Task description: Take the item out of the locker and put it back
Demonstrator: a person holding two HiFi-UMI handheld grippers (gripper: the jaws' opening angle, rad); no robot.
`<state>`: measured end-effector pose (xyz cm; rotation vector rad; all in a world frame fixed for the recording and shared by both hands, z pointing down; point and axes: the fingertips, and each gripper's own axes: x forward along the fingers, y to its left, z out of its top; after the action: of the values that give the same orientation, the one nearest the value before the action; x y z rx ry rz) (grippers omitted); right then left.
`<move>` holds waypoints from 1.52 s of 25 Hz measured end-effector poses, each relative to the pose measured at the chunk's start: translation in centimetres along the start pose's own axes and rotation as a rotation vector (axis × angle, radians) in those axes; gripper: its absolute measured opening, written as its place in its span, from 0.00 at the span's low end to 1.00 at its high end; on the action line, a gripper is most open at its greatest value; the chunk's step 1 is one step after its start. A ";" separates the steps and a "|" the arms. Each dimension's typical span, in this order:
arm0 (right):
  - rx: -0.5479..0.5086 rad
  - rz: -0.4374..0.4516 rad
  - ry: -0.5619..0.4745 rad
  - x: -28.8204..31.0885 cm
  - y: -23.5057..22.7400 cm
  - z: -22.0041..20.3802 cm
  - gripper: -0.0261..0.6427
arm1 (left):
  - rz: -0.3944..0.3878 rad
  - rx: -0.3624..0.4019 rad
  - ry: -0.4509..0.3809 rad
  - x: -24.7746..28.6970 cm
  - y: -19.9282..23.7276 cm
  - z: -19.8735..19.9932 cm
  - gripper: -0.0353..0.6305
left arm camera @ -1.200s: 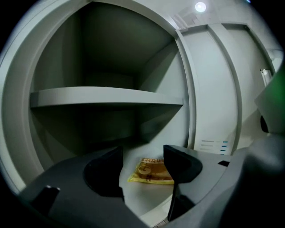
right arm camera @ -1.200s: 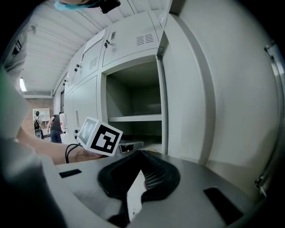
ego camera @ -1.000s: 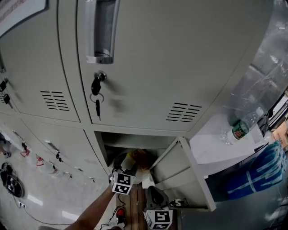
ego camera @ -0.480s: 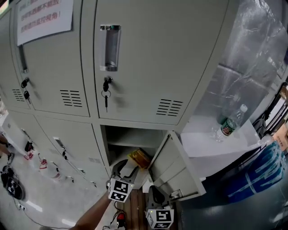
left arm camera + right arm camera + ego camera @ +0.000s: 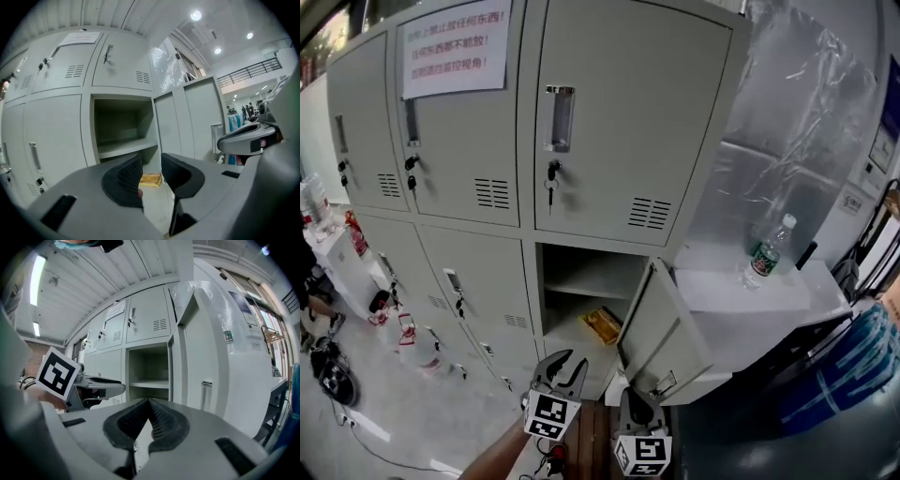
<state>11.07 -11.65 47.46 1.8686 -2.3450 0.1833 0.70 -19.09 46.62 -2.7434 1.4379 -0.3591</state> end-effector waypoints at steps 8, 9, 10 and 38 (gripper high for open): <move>-0.018 0.039 -0.033 -5.6 1.7 -0.4 0.06 | 0.062 -0.021 0.001 -8.2 -3.3 -0.8 0.18; -0.021 0.045 -0.036 -6.2 2.0 -0.5 0.06 | 0.070 -0.025 0.002 -9.0 -3.7 -1.0 0.17; -0.024 0.051 -0.039 -6.8 2.3 -0.7 0.06 | 0.078 -0.029 0.003 -9.9 -4.0 -1.2 0.16; -0.048 0.123 -0.065 -17.3 7.0 -3.9 0.06 | 0.106 -0.044 0.016 -22.9 -10.9 -4.9 0.10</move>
<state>8.20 7.16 48.10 1.7358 -2.4855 0.0797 -4.07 6.26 48.34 -2.6899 1.6062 -0.3505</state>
